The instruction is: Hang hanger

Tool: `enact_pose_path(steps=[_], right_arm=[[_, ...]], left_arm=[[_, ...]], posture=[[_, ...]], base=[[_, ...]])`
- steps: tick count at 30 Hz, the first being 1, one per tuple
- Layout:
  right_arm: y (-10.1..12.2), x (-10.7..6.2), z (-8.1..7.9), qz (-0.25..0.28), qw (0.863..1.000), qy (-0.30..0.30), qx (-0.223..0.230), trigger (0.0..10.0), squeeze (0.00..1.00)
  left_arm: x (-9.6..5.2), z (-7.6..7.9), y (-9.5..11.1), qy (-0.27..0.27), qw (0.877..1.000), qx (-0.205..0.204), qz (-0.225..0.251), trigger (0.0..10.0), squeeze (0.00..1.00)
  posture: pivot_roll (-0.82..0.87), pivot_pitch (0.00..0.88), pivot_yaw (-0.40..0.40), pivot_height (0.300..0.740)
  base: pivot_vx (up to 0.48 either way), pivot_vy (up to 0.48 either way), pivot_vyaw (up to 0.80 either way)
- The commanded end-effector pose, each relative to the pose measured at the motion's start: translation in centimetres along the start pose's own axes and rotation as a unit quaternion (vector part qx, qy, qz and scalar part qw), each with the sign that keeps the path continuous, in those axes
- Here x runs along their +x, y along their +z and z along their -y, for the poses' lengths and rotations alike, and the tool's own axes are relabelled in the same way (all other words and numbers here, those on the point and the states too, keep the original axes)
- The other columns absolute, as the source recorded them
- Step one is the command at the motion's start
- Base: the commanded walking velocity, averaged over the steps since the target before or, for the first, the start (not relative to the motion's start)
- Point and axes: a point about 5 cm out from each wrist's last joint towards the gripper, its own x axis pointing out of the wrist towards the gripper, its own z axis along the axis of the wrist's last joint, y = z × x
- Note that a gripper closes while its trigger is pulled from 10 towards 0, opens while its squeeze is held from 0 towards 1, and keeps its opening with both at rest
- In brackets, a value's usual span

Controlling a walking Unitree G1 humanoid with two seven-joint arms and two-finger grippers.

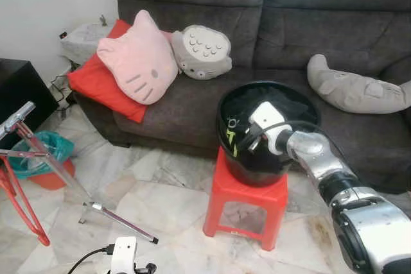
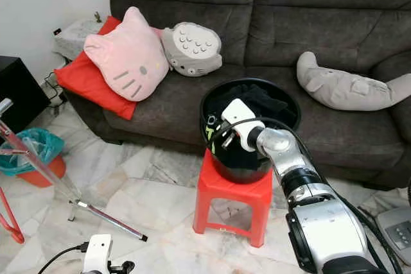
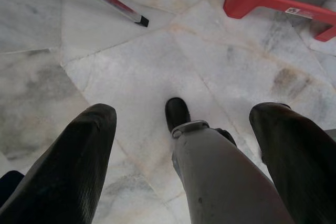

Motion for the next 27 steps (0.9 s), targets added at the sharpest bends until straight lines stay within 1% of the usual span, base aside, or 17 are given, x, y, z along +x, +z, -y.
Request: enact_pose_path(steps=[1, 4, 6, 7, 8, 9, 10, 12, 13, 17, 19, 20, 24, 25, 26, 27], right_arm=[[-0.9, 0.0, -0.5, -0.024, 1.0, 0.003, -0.002, 10.0, 0.0], [-1.9, -0.2, -0.6, -0.046, 0.999, -0.012, 0.006, 10.0, 0.0], [-2.2, -0.2, -0.8, -0.05, 0.999, -0.01, 0.016, 10.0, 0.0], [-2.5, -0.2, -1.2, -0.051, 0.999, 0.001, 0.016, 10.0, 0.0], [-2.5, -0.2, -1.2, -0.051, 0.999, 0.001, 0.016, 10.0, 0.0], [-2.6, -0.2, -1.6, -0.046, 0.999, 0.017, 0.018, 10.0, 0.0], [-2.6, -0.1, -1.9, -0.036, 0.999, 0.029, 0.029, 10.0, 0.37], [-2.5, -0.1, -2.0, -0.028, 0.998, 0.035, 0.037, 10.0, 0.37], [-2.4, -0.1, -1.8, -0.025, 0.999, 0.027, 0.035, 10.0, 1.0], [-2.0, -0.2, -1.3, -0.012, 0.999, 0.01, 0.039, 10.0, 1.0], [-1.3, -0.2, -0.7, 0.008, 0.999, -0.007, 0.045, 10.0, 1.0], [-1.3, -0.2, -0.7, 0.008, 0.999, -0.007, 0.045, 10.0, 1.0], [-0.5, -0.3, 0.1, 0.037, 0.997, -0.032, 0.055, 10.0, 1.0], [-0.4, -0.4, 0.2, 0.041, 0.997, -0.039, 0.058, 10.0, 1.0], [-0.3, -0.5, 0.4, 0.056, 0.995, -0.046, 0.074, 10.0, 1.0], [-0.2, -0.5, 0.4, 0.063, 0.994, -0.048, 0.079, 10.0, 1.0]], left_arm=[[0.0, -0.2, 0.2, -0.001, 1.0, 0.008, 0.001, 10.0, 0.0], [0.0, -0.2, 0.2, -0.001, 1.0, 0.008, 0.002, 10.0, 0.0], [0.0, -0.1, 0.3, -0.001, 1.0, 0.009, 0.002, 10.0, 0.0], [0.0, -0.1, 0.3, -0.001, 1.0, 0.009, 0.002, 10.0, 0.0], [0.0, -0.1, 0.3, -0.001, 1.0, 0.009, 0.002, 10.0, 0.0], [0.0, 0.0, 0.3, -0.001, 1.0, 0.01, 0.002, 10.0, 0.0], [0.0, 0.0, 0.3, -0.001, 1.0, 0.01, 0.002, 10.0, 0.0], [0.1, 0.0, 0.3, -0.002, 1.0, 0.011, 0.002, 10.0, 0.0], [0.1, 0.0, 0.3, -0.001, 1.0, 0.011, 0.002, 10.0, 0.0], [0.1, 0.0, 0.4, -0.001, 1.0, 0.01, 0.002, 10.0, 0.0], [0.1, 0.0, 0.4, -0.002, 1.0, 0.01, 0.002, 10.0, 0.0], [0.1, 0.0, 0.4, -0.002, 1.0, 0.01, 0.002, 10.0, 0.0], [0.1, 0.1, 0.3, -0.002, 1.0, 0.011, 0.002, 10.0, 0.0], [0.1, 0.1, 0.3, -0.002, 1.0, 0.011, 0.001, 10.0, 0.0], [0.1, 0.1, 0.3, -0.003, 1.0, 0.011, 0.001, 10.0, 0.0], [0.1, 0.1, 0.3, -0.003, 1.0, 0.011, 0.001, 10.0, 0.0]], posture=[[-0.1, 0.005, 0.062, 0.74], [-0.1, 0.003, 0.061, 0.74], [-0.1, 0.003, 0.061, 0.74], [-0.1, 0.003, 0.063, 0.74], [-0.1, 0.003, 0.063, 0.74], [-0.1, 0.003, 0.063, 0.74], [-0.1, 0.003, 0.063, 0.74], [-0.1, 0.003, 0.063, 0.74], [-0.1, 0.005, 0.064, 0.74], [-0.1, 0.005, 0.064, 0.74], [-0.1, 0.005, 0.065, 0.74], [-0.1, 0.005, 0.065, 0.74], [-0.11, 0.005, 0.066, 0.74], [-0.11, 0.005, 0.066, 0.74], [-0.11, 0.005, 0.066, 0.74], [-0.11, 0.005, 0.066, 0.74]], base=[[0.0, 0.0, 0.0], [0.0, 0.0, 0.0], [0.0, 0.0, 0.0], [0.0, 0.0, 0.0], [0.0, 0.0, 0.0], [0.0, 0.0, 0.0], [0.0, 0.0, 0.0], [0.0, 0.0, 0.0], [0.0, 0.0, 0.0], [0.0, 0.0, 0.0], [0.0, 0.0, 0.0], [0.0, 0.0, 0.0], [0.0, 0.0, 0.0], [0.0, 0.0, 0.0], [0.0, 0.0, 0.0], [0.0, 0.0, 0.0]])
